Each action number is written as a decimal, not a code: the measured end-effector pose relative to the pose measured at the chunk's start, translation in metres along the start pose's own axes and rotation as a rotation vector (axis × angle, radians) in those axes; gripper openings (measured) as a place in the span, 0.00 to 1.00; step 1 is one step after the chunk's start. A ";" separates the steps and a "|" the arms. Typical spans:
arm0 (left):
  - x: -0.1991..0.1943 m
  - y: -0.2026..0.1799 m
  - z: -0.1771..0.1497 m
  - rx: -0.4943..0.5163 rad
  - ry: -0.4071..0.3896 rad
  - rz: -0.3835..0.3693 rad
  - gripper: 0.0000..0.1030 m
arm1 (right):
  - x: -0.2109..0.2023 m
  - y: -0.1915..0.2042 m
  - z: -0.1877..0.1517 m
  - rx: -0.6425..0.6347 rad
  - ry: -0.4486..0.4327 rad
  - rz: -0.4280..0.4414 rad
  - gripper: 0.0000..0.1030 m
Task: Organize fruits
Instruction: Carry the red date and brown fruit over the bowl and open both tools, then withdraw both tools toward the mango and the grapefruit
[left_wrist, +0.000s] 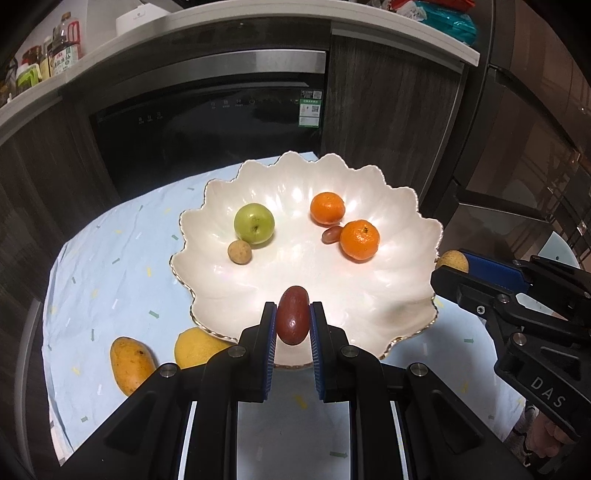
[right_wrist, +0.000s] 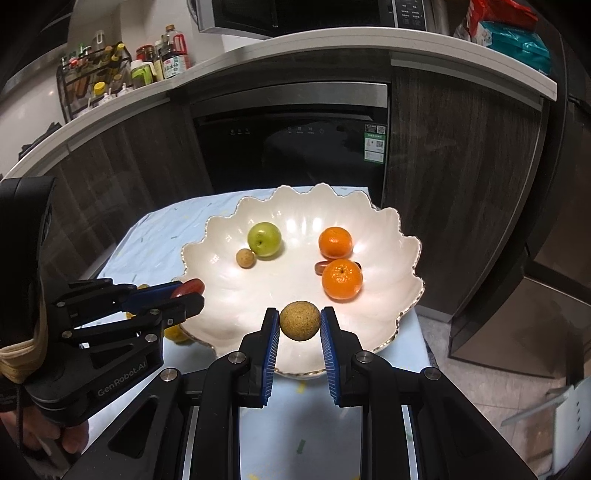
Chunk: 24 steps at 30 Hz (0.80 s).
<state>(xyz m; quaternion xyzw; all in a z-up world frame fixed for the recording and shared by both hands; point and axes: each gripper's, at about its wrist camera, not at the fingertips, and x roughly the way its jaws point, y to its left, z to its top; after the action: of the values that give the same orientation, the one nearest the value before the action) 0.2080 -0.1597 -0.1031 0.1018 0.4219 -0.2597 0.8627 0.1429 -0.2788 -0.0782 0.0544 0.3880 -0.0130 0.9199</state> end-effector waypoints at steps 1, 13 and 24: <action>0.002 0.000 0.001 -0.001 0.002 0.000 0.18 | 0.002 -0.001 0.000 0.002 0.004 0.000 0.24; 0.017 0.001 0.003 -0.011 0.029 -0.006 0.21 | 0.015 -0.003 0.004 -0.004 0.024 -0.013 0.24; 0.009 0.004 0.002 -0.015 0.015 0.036 0.51 | 0.012 -0.007 0.005 0.016 0.012 -0.054 0.45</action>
<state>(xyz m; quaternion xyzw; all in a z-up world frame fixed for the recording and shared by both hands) 0.2161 -0.1603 -0.1088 0.1045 0.4282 -0.2402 0.8649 0.1548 -0.2857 -0.0842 0.0513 0.3947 -0.0408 0.9165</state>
